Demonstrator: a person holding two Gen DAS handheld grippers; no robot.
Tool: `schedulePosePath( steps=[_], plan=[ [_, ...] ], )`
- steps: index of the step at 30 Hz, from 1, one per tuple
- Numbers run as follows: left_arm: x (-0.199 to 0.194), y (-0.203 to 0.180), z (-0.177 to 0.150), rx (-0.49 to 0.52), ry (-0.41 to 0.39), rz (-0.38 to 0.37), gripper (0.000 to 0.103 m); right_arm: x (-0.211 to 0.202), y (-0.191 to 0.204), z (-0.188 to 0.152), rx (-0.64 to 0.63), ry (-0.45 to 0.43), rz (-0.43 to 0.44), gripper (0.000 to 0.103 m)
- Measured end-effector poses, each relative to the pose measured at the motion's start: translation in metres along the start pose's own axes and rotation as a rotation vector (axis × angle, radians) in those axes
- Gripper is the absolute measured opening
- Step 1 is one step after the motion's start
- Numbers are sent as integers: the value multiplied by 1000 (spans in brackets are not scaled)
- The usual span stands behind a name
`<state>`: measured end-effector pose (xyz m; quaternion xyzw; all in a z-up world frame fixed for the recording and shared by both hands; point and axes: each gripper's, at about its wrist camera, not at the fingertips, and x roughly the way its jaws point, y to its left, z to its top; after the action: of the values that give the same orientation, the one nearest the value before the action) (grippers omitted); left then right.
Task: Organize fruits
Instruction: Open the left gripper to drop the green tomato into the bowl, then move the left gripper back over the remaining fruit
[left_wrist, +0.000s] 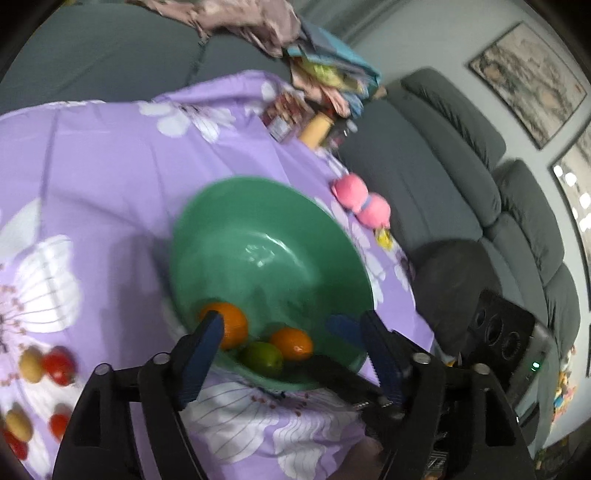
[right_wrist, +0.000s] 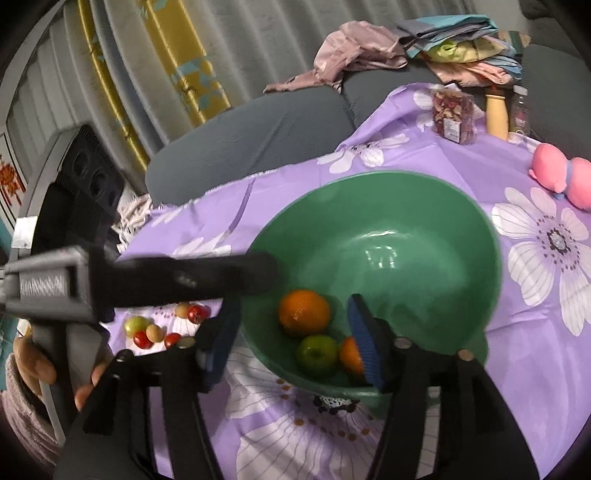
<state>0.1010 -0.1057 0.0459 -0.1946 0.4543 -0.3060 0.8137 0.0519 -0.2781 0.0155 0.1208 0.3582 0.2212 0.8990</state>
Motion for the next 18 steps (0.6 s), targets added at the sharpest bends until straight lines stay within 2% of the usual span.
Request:
schedulePosePath(
  steps=[3,7,11,18],
  plan=[
    [-24,13,-3,-24,-49,17,84,-17,-11,-3,73,-58,15,84],
    [-58,38,-15,-84,-107,70,84,-35,-20,-8,144,-108,75,85],
    [-92,64,-39,-121,-140,189,85,-46,-18,-15,167,-138,141,86],
    [-143,111,-88,-244,-172,301,85,-48,11,-24,125,-114,262,89]
  ],
)
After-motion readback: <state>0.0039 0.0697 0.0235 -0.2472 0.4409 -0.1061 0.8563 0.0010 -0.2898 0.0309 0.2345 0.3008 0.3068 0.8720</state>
